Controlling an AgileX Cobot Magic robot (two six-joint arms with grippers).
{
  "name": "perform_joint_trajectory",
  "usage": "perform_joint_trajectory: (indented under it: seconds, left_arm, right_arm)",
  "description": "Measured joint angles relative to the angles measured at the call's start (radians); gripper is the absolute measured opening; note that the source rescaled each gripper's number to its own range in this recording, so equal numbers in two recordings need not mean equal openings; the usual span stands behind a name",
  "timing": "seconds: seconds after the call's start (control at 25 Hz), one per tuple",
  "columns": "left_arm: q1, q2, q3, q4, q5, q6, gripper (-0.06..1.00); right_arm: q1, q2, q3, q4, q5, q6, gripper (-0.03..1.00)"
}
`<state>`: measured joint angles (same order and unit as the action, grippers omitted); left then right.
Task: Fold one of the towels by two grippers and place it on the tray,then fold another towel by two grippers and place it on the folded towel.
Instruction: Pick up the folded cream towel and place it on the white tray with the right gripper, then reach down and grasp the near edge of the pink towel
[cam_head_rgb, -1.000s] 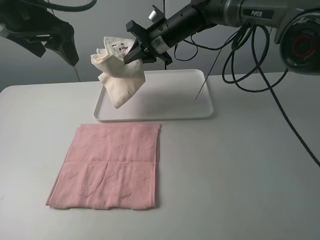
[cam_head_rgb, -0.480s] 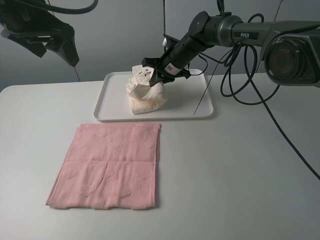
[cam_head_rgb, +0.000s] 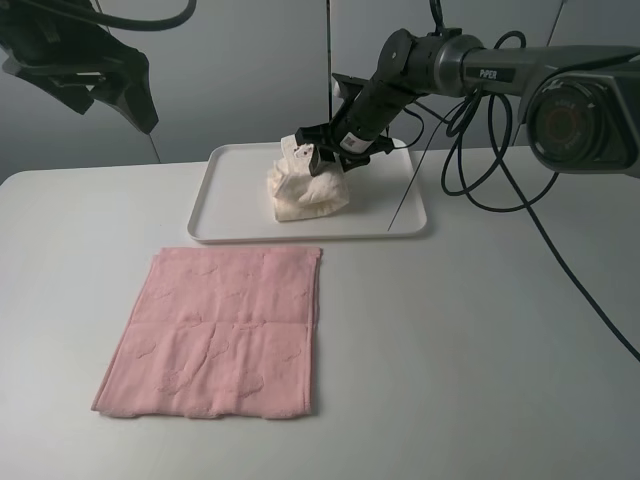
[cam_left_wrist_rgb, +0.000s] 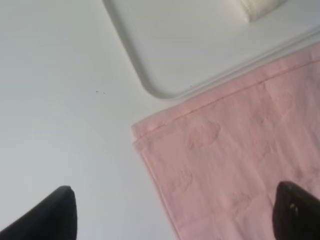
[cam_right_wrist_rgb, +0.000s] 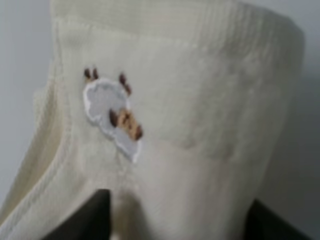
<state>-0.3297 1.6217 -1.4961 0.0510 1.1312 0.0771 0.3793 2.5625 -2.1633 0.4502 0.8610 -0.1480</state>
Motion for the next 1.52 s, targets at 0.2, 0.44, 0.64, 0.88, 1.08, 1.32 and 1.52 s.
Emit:
perform_joint_trajectory:
  seconds: [0.2, 0.44, 0.64, 0.88, 1.08, 1.32, 1.52]
  left_arm:
    - [0.000, 0.000, 0.000, 0.000, -0.001, 0.004, 1.00]
    - [0.000, 0.001, 0.000, 0.000, 0.000, 0.008, 1.00]
    - [0.000, 0.001, 0.000, 0.000, 0.003, 0.018, 1.00]
    - [0.000, 0.001, 0.000, 0.042, 0.045, 0.077, 1.00]
    - [0.000, 0.001, 0.000, 0.138, 0.080, 0.103, 1.00]
    - [0.007, 0.001, 0.010, 0.164, 0.086, 0.198, 1.00]
    - [0.019, -0.008, 0.116, 0.183, 0.084, 0.257, 1.00]
  right_arm:
    - [0.000, 0.000, 0.000, 0.011, 0.015, -0.014, 0.99]
    - [0.000, -0.035, 0.000, 0.000, 0.069, -0.029, 1.00]
    - [0.000, -0.140, -0.004, -0.067, 0.124, -0.071, 1.00]
    - [0.000, -0.246, -0.004, -0.216, 0.267, -0.078, 1.00]
    - [0.000, -0.341, -0.004, -0.303, 0.351, -0.082, 1.00]
    - [0.000, -0.454, 0.018, -0.327, 0.354, -0.088, 1.00]
    - [0.000, -0.571, 0.278, -0.327, 0.340, -0.088, 1.00]
